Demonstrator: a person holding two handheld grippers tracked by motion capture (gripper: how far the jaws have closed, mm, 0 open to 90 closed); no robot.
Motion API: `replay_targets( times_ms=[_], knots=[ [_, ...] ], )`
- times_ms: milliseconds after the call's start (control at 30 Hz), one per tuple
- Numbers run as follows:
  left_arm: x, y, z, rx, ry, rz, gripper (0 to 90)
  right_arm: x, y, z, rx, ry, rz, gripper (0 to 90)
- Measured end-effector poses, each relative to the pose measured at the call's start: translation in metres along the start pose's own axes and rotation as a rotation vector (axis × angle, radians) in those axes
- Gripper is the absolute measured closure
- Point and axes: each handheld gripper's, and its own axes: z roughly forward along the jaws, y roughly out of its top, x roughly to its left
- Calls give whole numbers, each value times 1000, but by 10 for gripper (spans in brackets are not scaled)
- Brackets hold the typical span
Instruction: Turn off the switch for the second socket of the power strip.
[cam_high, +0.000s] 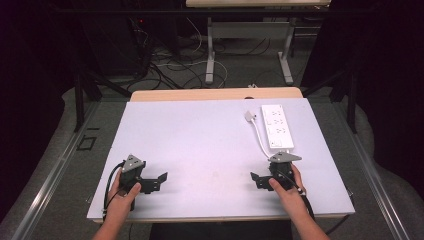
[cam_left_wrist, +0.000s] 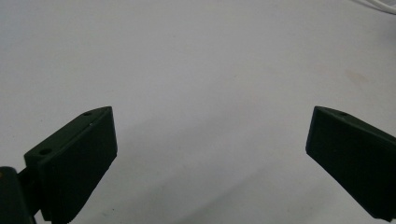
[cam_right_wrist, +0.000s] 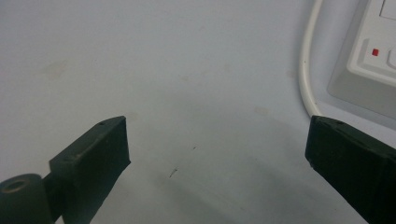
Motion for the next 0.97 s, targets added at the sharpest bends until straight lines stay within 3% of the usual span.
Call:
replay_targets(
  times_ms=[967],
  knots=[
    [1,0,-2,13,1,3,21,1,0,2,13,7,0,58]
  ],
)
